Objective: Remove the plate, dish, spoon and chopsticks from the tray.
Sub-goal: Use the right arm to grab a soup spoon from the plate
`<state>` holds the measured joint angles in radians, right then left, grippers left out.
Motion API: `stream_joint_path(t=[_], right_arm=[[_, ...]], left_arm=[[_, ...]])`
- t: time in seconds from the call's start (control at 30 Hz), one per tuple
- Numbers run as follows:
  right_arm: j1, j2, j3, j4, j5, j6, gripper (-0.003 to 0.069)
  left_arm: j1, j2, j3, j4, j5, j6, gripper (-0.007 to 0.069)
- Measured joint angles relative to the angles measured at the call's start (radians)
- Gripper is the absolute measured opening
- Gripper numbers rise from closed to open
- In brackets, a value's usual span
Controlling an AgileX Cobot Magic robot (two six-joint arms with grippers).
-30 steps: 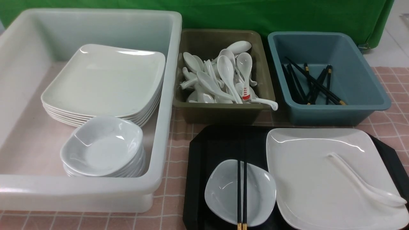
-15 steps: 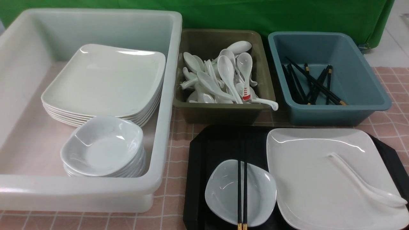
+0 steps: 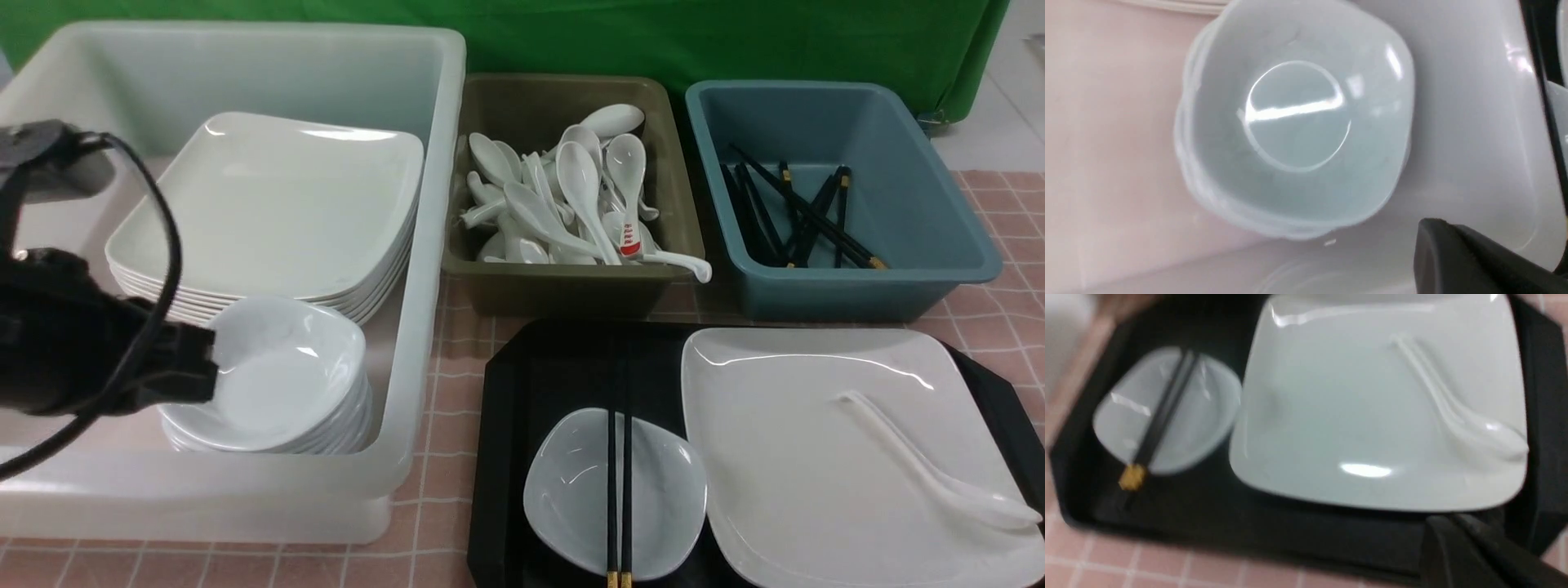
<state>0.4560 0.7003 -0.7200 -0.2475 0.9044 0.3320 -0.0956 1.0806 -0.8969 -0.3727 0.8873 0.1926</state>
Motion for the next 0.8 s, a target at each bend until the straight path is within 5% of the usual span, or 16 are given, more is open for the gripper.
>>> stream_joint_path(t=[0.1,0.2,0.43,0.53,0.8], right_arm=[[0.009,0.154,-0.092,-0.04,0.09,-0.038,0.003],[-0.05,0.334,-0.197,-0.012,0.12,-0.145,0.003],[-0.282,0.611,-0.346,0.159,0.115,-0.35,0.0038],[-0.348,0.731,-0.382,0.189,0.075,-0.398,0.0129],[-0.362,0.995,-0.426,0.201,-0.119,-0.431,0.0486]], left_arm=[[-0.094,0.046,-0.036,-0.006,-0.044,0.02,-0.0011],[-0.294,0.117,-0.114,-0.011,-0.052,0.025,-0.0012],[-0.632,0.29,-0.294,-0.012,-0.051,0.03,-0.0012],[-0.719,0.383,-0.392,-0.012,-0.051,0.039,-0.0012],[-0.754,0.56,-0.56,0.0,-0.044,0.046,-0.0012]])
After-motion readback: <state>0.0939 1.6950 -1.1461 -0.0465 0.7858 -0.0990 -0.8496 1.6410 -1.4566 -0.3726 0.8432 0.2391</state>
